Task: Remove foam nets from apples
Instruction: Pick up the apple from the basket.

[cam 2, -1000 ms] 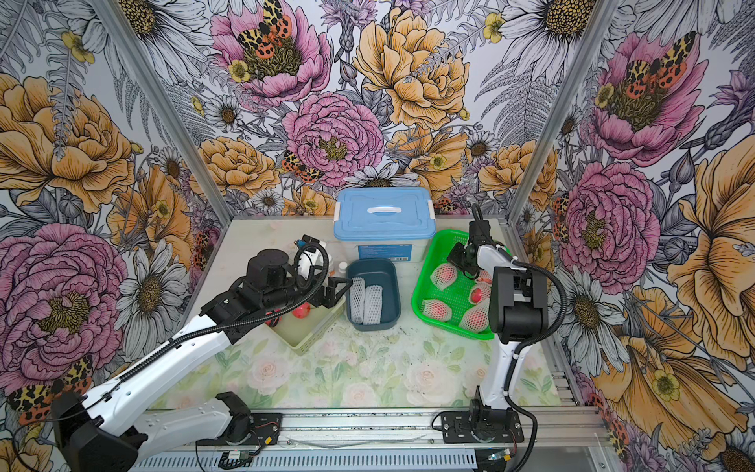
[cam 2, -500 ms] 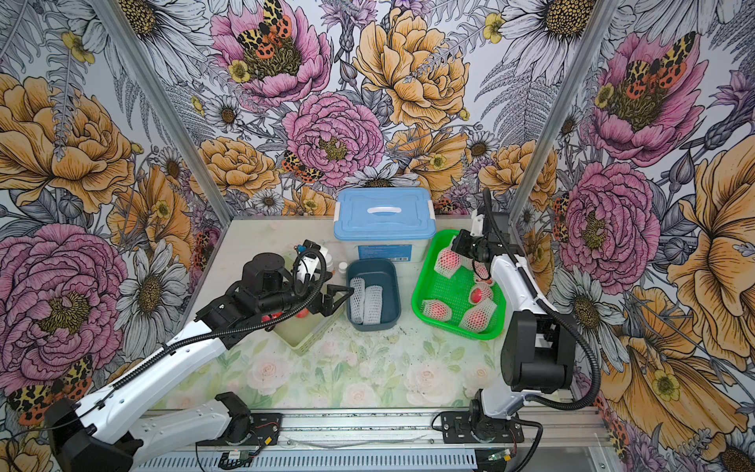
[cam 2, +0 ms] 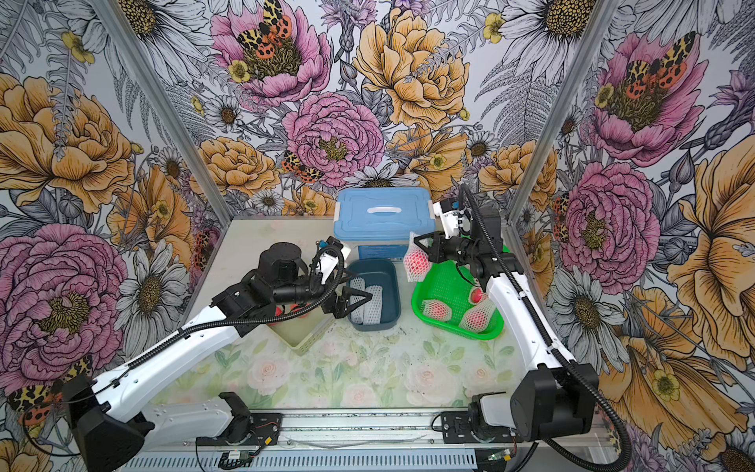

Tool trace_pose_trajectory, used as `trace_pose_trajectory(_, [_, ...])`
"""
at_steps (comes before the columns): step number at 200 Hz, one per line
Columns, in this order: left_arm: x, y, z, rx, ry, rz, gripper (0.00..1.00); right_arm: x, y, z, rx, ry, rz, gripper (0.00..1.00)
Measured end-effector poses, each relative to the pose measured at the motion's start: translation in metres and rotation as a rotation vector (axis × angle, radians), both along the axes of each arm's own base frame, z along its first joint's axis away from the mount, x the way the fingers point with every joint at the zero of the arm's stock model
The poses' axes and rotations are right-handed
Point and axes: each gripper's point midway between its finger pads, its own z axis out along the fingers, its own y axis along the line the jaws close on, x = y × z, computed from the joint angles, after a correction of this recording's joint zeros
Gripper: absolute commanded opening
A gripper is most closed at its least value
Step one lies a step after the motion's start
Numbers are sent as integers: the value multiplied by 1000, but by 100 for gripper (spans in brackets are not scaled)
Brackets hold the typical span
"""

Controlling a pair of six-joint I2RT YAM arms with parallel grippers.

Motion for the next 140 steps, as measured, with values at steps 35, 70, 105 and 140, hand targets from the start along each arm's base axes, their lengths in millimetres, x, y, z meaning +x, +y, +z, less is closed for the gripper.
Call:
trace_pose_trajectory(35, [-5, -11, 7, -19, 7, -70, 95, -48, 48, 9, 54, -32, 258, 0])
trace_pose_trajectory(70, [-12, -17, 19, -49, -1, -134, 75, -93, 79, 21, 74, -99, 435, 0])
trace_pose_trajectory(105, [-11, -15, 20, -42, -13, -136, 74, -116, 88, 34, 93, -150, 518, 0])
trace_pose_trajectory(140, [-6, -9, 18, -31, -5, -117, 77, -135, 101, 37, 107, -153, 593, 0])
